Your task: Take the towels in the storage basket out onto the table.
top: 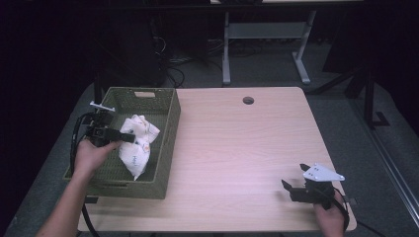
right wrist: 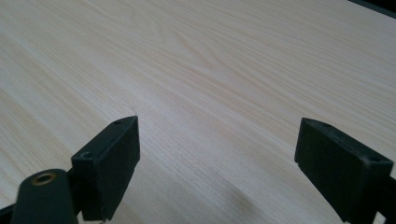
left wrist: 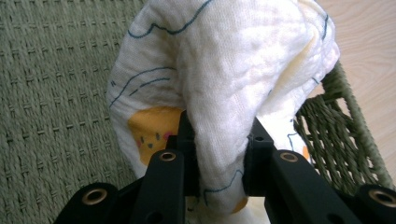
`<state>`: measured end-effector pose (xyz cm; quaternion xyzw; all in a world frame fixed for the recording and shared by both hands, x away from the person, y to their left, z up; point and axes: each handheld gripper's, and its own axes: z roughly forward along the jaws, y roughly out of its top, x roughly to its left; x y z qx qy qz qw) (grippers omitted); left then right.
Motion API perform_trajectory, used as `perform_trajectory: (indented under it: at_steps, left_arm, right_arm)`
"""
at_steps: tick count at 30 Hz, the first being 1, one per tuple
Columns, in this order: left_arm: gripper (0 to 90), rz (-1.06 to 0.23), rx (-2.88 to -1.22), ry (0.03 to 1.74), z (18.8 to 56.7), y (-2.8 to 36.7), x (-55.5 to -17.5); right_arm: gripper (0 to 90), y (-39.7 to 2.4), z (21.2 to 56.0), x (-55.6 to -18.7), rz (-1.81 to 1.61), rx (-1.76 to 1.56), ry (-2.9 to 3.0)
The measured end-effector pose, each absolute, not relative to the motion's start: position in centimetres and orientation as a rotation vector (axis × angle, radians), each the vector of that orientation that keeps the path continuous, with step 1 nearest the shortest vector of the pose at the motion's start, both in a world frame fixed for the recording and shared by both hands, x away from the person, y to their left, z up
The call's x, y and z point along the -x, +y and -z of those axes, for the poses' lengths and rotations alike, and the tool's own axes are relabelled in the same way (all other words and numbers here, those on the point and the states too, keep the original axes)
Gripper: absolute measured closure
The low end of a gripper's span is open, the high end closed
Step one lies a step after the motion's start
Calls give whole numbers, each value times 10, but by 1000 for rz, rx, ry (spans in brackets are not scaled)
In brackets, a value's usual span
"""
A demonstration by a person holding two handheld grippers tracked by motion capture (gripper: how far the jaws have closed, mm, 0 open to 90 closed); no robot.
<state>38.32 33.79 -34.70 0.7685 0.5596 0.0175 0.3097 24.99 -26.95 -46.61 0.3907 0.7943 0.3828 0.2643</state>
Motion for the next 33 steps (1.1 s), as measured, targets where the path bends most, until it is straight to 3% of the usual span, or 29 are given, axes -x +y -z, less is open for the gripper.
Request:
perform_trajectory:
  at_steps: [18, 33]
  left_arm:
    - [747, 105, -1838, 1430, 332, 356, -378]
    - [746, 125, -1758, 1383, 302, 365, -373]
  right_arm:
    - [137, -270, 465, -249, -1037, -1052, 2140]
    - [137, -272, 463, -248, -1040, -1055, 2129]
